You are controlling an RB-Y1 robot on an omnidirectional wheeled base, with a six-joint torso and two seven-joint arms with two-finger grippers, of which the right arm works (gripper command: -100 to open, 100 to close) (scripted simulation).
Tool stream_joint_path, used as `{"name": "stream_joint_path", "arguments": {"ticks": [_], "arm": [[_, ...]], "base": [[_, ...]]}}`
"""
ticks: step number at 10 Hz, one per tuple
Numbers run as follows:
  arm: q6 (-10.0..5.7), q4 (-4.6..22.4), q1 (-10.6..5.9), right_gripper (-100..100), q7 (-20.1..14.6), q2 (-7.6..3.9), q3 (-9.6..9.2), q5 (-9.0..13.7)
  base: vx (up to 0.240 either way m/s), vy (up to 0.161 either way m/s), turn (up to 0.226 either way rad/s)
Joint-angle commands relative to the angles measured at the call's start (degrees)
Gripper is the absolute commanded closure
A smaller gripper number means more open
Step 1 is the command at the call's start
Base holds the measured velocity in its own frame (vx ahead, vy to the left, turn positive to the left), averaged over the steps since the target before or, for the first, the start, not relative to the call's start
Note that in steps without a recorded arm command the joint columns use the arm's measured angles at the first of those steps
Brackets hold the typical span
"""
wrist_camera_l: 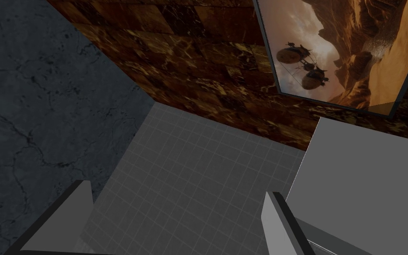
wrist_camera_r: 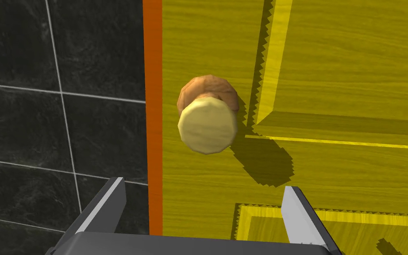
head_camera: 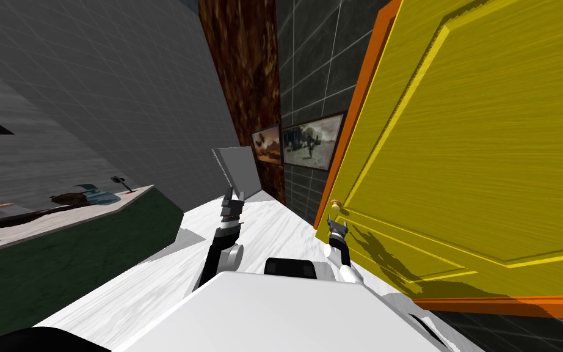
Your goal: Pull the door open
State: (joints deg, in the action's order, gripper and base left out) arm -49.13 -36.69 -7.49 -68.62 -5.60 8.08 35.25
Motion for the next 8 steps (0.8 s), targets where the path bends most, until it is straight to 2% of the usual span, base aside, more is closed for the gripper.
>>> {"name": "stream_joint_path", "arguments": {"ticks": [1, 2, 3, 4, 5, 6, 8], "arm": [[-0.01, 0.3, 0.73, -100, -1.7, -1.49, -0.14, 0.1], [-0.02, 0.4, 1.0, -100, -2.3, -2.04, -0.19, 0.1], [-0.02, 0.4, 1.0, -100, -2.3, -2.04, -0.19, 0.1], [-0.03, 0.6, 1.63, -100, -3.8, -3.31, -0.3, 0.1], [-0.03, 0.7, 1.97, -100, -4.6, -4.0, -0.37, 0.2], [-0.04, 1.0, 2.68, -100, -6.3, -5.45, -0.5, 0.2], [-0.05, 1.3, 3.39, -100, -7.9, -6.88, -0.63, 0.3]], "base": [[0.088, -0.005, 0.039], [0.153, 0.002, 0.033], [0.115, 0.005, 0.008], [0.11, -0.005, 0.033], [0.119, -0.002, 0.042], [0.164, 0.008, 0.055], [0.136, -0.002, 0.027]]}}
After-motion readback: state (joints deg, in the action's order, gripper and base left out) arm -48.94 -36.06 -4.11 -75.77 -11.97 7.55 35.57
